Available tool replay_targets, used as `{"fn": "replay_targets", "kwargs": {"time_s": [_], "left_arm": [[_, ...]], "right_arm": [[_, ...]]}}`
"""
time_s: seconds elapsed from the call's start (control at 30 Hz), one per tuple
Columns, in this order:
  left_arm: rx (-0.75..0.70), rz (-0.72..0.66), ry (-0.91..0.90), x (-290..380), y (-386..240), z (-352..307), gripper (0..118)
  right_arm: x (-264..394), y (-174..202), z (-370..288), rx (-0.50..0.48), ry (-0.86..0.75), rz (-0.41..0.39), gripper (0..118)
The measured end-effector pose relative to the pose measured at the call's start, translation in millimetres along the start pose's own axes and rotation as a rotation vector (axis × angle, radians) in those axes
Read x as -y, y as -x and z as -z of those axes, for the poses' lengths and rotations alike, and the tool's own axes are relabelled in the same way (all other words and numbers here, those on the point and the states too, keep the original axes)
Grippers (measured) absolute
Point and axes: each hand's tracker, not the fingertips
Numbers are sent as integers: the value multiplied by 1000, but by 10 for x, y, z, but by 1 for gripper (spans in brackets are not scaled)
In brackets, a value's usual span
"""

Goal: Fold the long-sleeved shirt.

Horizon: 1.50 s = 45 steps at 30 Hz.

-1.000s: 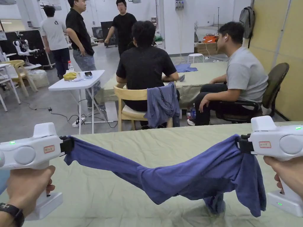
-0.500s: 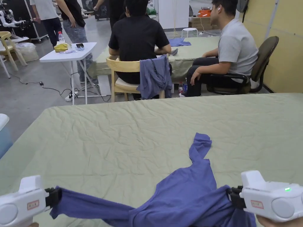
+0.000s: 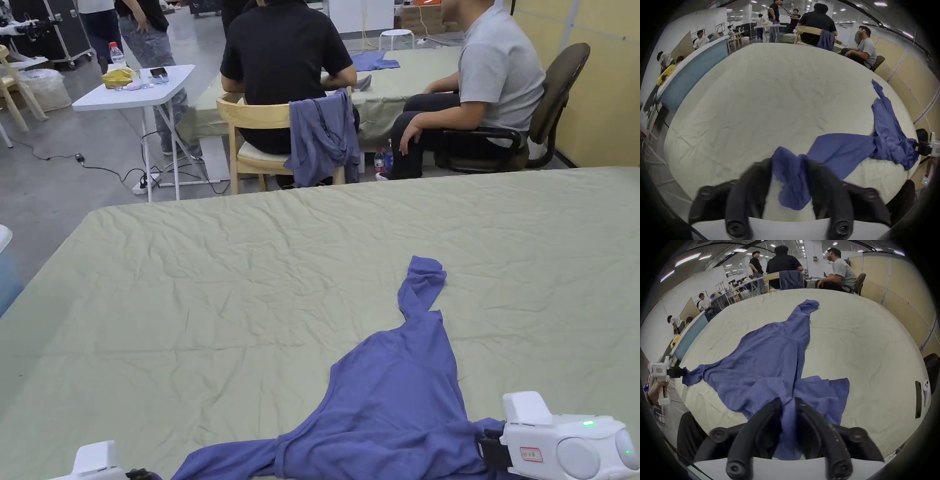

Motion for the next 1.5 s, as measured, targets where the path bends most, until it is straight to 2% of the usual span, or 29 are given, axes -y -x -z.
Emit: {"fn": "replay_targets", "kwargs": {"time_s": [0.03, 0.07, 0.17, 0.43, 0.5, 0.57, 0.6, 0.63, 0.67, 0.73, 0.77, 0.93, 1.03, 1.13, 1.2, 1.23, 1.27, 1.37, 1.4, 1.5], "left_arm": [[22, -22, -13, 9, -1, -7, 49], [55, -46, -38, -3, -13, -43, 49], [85, -29, -107, -58, -173, -243, 49], [166, 160, -287, -202, -927, -981, 49], [196, 191, -333, -183, -1129, -1159, 45], [218, 213, -384, -117, -1347, -1344, 28], [239, 226, -396, -80, -1436, -1410, 19], [275, 246, -410, -34, -1526, -1470, 6], [320, 255, -415, 6, -1614, -1516, 1], [402, 277, -425, 116, -1794, -1628, 0], [452, 305, -427, 150, -1863, -1646, 0], [428, 358, -392, 156, -2150, -1601, 0], [443, 351, -388, 110, -2239, -1573, 0], [427, 375, -383, 57, -2318, -1527, 0], [423, 380, -373, 27, -2349, -1474, 0], [422, 375, -369, -5, -2358, -1427, 0], [422, 369, -364, -24, -2366, -1392, 0], [417, 353, -341, -84, -2409, -1272, 0], [415, 353, -331, -102, -2423, -1235, 0], [410, 355, -306, -160, -2456, -1102, 0]], "right_arm": [[-12, 23, -25, 10, 1, 2, 60], [-18, 40, -49, 15, 3, -2, 62], [-9, 149, -272, 19, -58, -61, 62], [-59, 302, -1068, 48, -262, -33, 62], [9, 338, -1292, 71, -319, -41, 61], [139, 364, -1523, 92, -366, -27, 52], [217, 366, -1613, 102, -383, -5, 44], [332, 363, -1709, 110, -408, 41, 25], [456, 335, -1775, 107, -428, 93, 13], [657, 330, -1880, 129, -436, 121, 1], [744, 319, -1923, 115, -430, 121, 1], [827, 180, -2015, 135, -392, 110, 1], [586, -138, -1897, 24, -268, 206, 1], [264, -384, -1610, 0, -154, 157, 1], [67, -481, -1384, 17, -67, 118, 4], [-43, -556, -1219, 4, -31, 119, 28], [-131, -629, -1063, 3, 12, 129, 28], [-312, -817, -547, 32, 88, 196, 60], [-365, -888, -386, 22, 105, 220, 56], [-461, -1042, 33, 3, 161, 273, 54]]}}
